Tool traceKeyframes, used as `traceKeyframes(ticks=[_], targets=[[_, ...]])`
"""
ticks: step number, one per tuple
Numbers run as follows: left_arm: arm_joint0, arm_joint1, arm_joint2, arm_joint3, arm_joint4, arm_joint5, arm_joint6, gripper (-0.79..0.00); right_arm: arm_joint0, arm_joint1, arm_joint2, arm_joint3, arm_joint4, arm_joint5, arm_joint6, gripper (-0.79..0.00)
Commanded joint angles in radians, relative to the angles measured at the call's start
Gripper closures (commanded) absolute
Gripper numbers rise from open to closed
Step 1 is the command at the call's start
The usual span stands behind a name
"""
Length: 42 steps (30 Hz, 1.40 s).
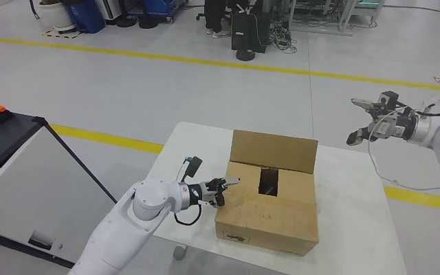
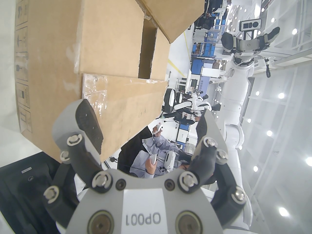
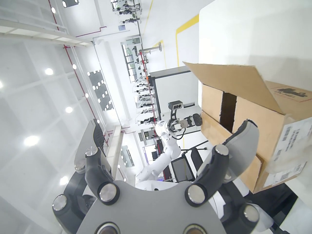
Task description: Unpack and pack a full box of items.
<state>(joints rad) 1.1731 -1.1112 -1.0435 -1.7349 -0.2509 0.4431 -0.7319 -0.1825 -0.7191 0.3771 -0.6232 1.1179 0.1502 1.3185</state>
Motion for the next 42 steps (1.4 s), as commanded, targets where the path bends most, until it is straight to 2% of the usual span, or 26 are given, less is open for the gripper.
traceKeyframes(ticks=[1, 6, 22, 25, 29, 36, 42], targets=[[0.0, 0.0, 0.0, 0.0, 0.0, 0.0, 0.0, -0.785, 0.01, -0.022, -0.009, 0.032, -0.041, -0.008, -0.017, -0.785], [0.0, 0.0, 0.0, 0.0, 0.0, 0.0, 0.0, -0.785, 0.025, -0.07, -0.021, 0.106, -0.113, -0.043, -0.018, -0.785], [0.0, 0.0, 0.0, 0.0, 0.0, 0.0, 0.0, -0.785, 0.025, -0.07, -0.021, 0.106, -0.113, -0.043, -0.018, -0.785], [0.0, 0.0, 0.0, 0.0, 0.0, 0.0, 0.0, -0.785, -0.003, -0.069, -0.017, 0.067, -0.153, -0.109, -0.091, -0.785], [0.0, 0.0, 0.0, 0.0, 0.0, 0.0, 0.0, -0.785, -0.033, -0.064, -0.006, 0.044, -0.209, -0.208, -0.118, -0.785], [0.0, 0.0, 0.0, 0.0, 0.0, 0.0, 0.0, -0.785, -0.089, -0.063, 0.03, 0.046, -0.217, -0.382, 0.002, -0.785], [0.0, 0.0, 0.0, 0.0, 0.0, 0.0, 0.0, -0.785, -0.113, -0.078, 0.051, 0.071, -0.247, -0.517, 0.049, -0.785]])
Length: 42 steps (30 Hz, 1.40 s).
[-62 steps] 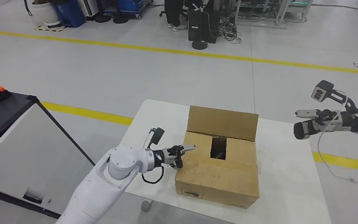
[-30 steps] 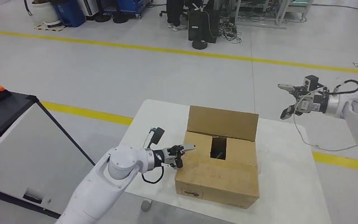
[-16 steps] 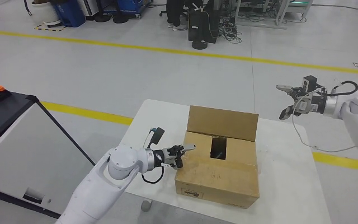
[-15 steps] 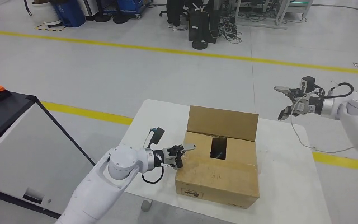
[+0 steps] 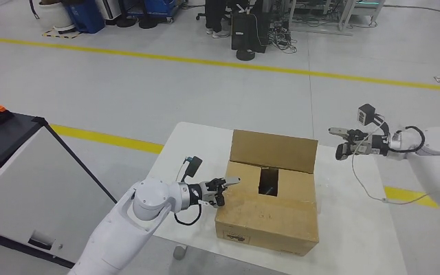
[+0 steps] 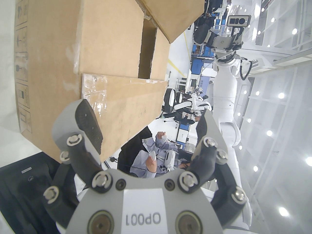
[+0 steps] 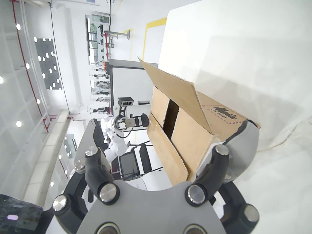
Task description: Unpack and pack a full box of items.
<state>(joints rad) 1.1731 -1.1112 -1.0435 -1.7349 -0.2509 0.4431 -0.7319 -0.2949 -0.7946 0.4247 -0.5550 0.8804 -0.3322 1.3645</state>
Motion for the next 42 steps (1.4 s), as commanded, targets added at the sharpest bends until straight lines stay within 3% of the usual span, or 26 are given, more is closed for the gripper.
traceKeyframes(ticks=[1, 9, 22, 25, 27, 30, 42], targets=[[0.0, 0.0, 0.0, 0.0, 0.0, 0.0, 0.0, -0.785, -0.001, -0.005, 0.005, 0.011, -0.032, -0.08, -0.01, -0.785], [0.0, 0.0, 0.0, 0.0, 0.0, 0.0, 0.0, -0.785, -0.006, -0.025, 0.012, 0.028, -0.19, -0.294, -0.171, -0.785], [0.0, 0.0, 0.0, 0.0, 0.0, 0.0, 0.0, -0.785, -0.006, -0.025, 0.012, 0.028, -0.19, -0.294, -0.171, -0.785], [0.0, 0.0, 0.0, 0.0, 0.0, 0.0, 0.0, -0.785, -0.021, -0.025, 0.013, 0.01, -0.225, -0.294, -0.22, -0.785], [0.0, 0.0, 0.0, 0.0, 0.0, 0.0, 0.0, -0.785, -0.032, -0.024, 0.006, -0.013, -0.311, -0.337, -0.303, -0.785], [0.0, 0.0, 0.0, 0.0, 0.0, 0.0, 0.0, -0.785, -0.052, -0.017, 0.014, -0.033, -0.369, -0.414, -0.33, -0.785], [0.0, 0.0, 0.0, 0.0, 0.0, 0.0, 0.0, -0.785, -0.113, -0.012, 0.014, -0.136, -0.384, -0.49, -0.367, -0.785]])
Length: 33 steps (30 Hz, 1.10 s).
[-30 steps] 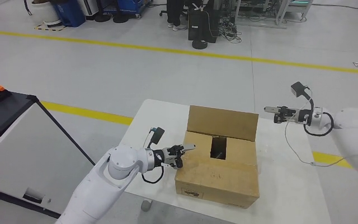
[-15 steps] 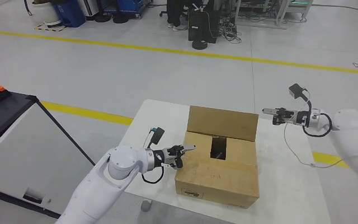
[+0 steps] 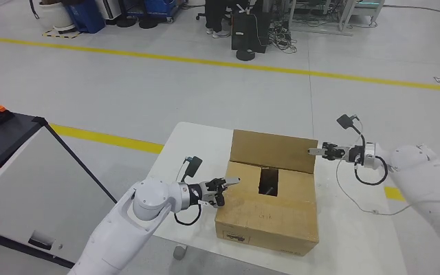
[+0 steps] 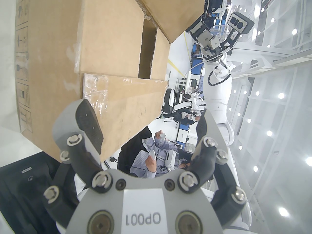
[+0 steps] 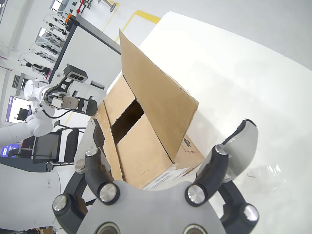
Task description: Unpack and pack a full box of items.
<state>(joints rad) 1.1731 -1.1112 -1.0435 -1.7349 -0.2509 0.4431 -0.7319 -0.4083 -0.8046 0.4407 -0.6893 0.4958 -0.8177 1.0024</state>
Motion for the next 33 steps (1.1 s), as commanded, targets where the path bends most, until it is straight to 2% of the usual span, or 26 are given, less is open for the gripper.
traceKeyframes(ticks=[1, 15, 18, 29, 33], targets=[[0.0, 0.0, 0.0, 0.0, 0.0, 0.0, 0.0, -0.785, 0.001, -0.003, -0.005, -0.001, -0.005, -0.014, -0.014, -0.785], [0.0, 0.0, 0.0, 0.0, 0.0, 0.0, 0.0, -0.785, 0.027, -0.034, -0.1, 0.016, -0.014, -0.152, -0.152, -0.785], [0.0, 0.0, 0.0, 0.0, 0.0, 0.0, 0.0, -0.785, 0.032, -0.025, -0.136, 0.002, -0.035, -0.195, -0.194, -0.785], [0.0, 0.0, 0.0, 0.0, 0.0, 0.0, 0.0, -0.785, 0.039, 0.043, -0.169, -0.082, -0.013, -0.195, -0.194, -0.785], [0.0, 0.0, 0.0, 0.0, 0.0, 0.0, 0.0, -0.785, 0.039, 0.043, -0.169, -0.082, -0.013, -0.195, -0.194, -0.785]])
